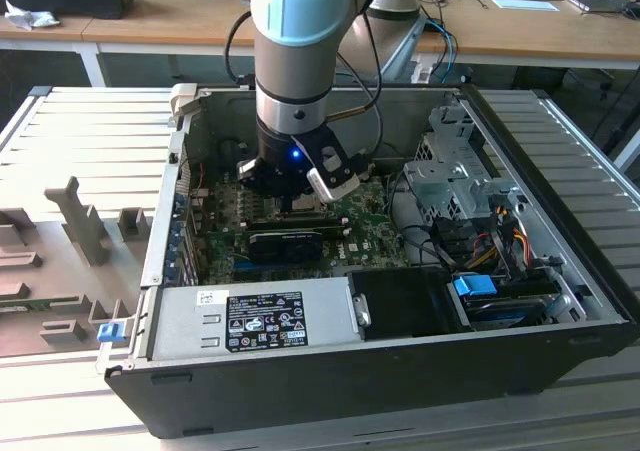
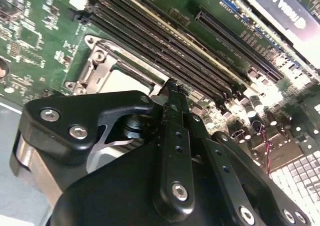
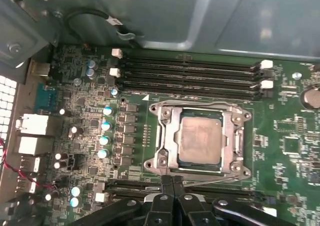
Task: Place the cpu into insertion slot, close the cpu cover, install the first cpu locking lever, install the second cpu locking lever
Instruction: 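Install the second cpu locking lever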
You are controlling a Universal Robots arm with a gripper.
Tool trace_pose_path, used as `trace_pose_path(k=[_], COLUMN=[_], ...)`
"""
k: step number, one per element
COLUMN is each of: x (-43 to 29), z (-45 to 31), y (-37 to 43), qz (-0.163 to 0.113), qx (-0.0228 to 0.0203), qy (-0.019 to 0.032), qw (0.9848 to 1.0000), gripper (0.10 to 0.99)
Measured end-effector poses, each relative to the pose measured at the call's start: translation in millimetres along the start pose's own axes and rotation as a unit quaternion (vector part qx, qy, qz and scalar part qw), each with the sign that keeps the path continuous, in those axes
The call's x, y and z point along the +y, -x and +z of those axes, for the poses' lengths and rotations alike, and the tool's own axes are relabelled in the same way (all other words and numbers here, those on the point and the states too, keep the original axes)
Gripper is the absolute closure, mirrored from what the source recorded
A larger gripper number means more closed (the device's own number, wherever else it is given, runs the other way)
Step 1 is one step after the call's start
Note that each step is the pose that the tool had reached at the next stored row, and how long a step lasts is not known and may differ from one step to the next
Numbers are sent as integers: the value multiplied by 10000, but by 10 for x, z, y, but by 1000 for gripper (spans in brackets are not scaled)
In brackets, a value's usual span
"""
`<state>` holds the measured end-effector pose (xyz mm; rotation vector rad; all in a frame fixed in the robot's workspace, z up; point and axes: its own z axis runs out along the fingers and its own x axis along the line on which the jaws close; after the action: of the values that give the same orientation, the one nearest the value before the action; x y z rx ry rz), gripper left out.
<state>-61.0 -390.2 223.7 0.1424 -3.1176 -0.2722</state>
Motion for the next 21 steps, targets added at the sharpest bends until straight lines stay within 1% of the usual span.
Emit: trace_pose_path(k=[1, 3, 4, 6, 7, 8, 9, 10, 11, 12, 16, 18, 20, 21], x=[-2, -9, -19, -31, -40, -71, -83, -94, -113, -145, -196, -224, -231, -232], z=[22, 56, 65, 68, 71, 73, 73, 72, 73, 82, 88, 86, 92, 110], y=[-18, -26, -35, -49, -59, -66, -69, -72, -78, -91, -105, -110, -123, -142], qz=[-9, -12, -13, -14, -15, -16, -17, -18, -19, -20, -22, -22, -22, -24], qx=[0, 0, -2, -11, -16, -24, -28, -33, -41, -47, -55, -59, -63, -65], qy=[12, 24, 54, 135, 192, 271, 319, 379, 458, 501, 561, 603, 638, 664], qw=[10000, 10000, 10000, 9999, 9998, 9996, 9995, 9993, 9989, 9987, 9984, 9982, 9979, 9978], gripper=[980, 980, 980, 980, 980, 980, 980, 980, 980, 980, 980, 980, 980, 980])
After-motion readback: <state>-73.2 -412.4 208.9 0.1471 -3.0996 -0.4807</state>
